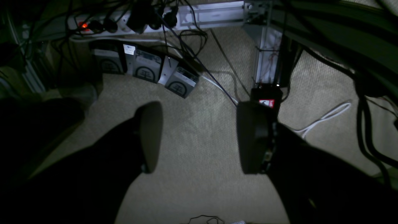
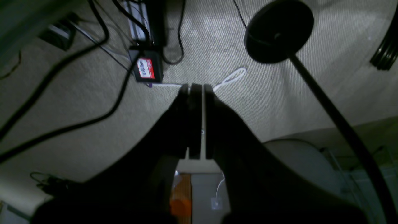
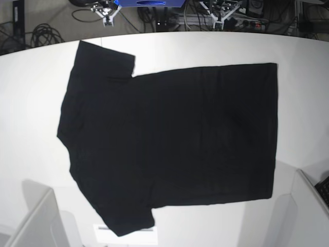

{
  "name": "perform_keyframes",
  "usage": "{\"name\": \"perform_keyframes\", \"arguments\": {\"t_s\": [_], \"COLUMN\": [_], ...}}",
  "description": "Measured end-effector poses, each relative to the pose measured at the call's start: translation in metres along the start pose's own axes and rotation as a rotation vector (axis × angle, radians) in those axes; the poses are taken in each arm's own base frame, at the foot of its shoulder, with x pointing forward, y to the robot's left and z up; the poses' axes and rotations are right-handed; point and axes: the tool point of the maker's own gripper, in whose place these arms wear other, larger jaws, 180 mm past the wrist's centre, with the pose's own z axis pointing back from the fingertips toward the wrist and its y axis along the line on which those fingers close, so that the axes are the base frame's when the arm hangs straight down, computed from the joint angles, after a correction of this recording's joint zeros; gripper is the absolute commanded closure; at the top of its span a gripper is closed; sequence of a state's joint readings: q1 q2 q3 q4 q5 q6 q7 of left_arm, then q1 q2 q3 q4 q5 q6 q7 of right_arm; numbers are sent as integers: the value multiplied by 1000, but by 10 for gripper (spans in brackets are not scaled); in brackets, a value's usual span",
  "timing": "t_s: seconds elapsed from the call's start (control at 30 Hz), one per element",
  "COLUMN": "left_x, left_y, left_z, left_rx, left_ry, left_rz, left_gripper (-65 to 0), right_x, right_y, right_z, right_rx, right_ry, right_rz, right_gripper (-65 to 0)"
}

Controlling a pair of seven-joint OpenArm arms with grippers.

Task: Fold the T-shirt properly
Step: 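Move both grippers from rest toward the black T-shirt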

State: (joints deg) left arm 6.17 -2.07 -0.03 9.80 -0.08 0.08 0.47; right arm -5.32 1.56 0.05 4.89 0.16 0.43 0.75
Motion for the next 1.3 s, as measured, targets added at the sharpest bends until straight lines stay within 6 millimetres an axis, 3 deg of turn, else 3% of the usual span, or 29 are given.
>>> {"name": "perform_keyframes", "arguments": {"t_s": [0.07, 0.17, 0.2, 0.63, 0.83, 1.03, 1.3], "left_x": [1, 2, 2, -4, -7, -9, -15], "left_y": [1, 1, 0, 0, 0, -2, -2], "left_z": [0, 0, 0, 1, 1, 5, 5], "left_rx": [2, 2, 2, 2, 1, -3, -4], "left_ry": [-1, -3, -2, -1, -3, -38, -27], "left_rz": [0, 2, -1, -1, -2, -14, -18], "left_gripper": [-240, -15, 0, 0, 0, 0, 0], "right_x": [0, 6, 9, 7, 28, 16, 22], "right_y": [0, -3, -5, -12, -13, -12, -13], "right_z": [0, 0, 0, 0, 4, 3, 3], "right_rx": [1, -5, -8, -19, -20, -20, -20], "right_ry": [-14, -56, -70, -66, -139, -111, -128], "right_rz": [2, 2, 2, 5, 10, 10, 11], "right_gripper": [0, 0, 0, 0, 0, 0, 0]}}
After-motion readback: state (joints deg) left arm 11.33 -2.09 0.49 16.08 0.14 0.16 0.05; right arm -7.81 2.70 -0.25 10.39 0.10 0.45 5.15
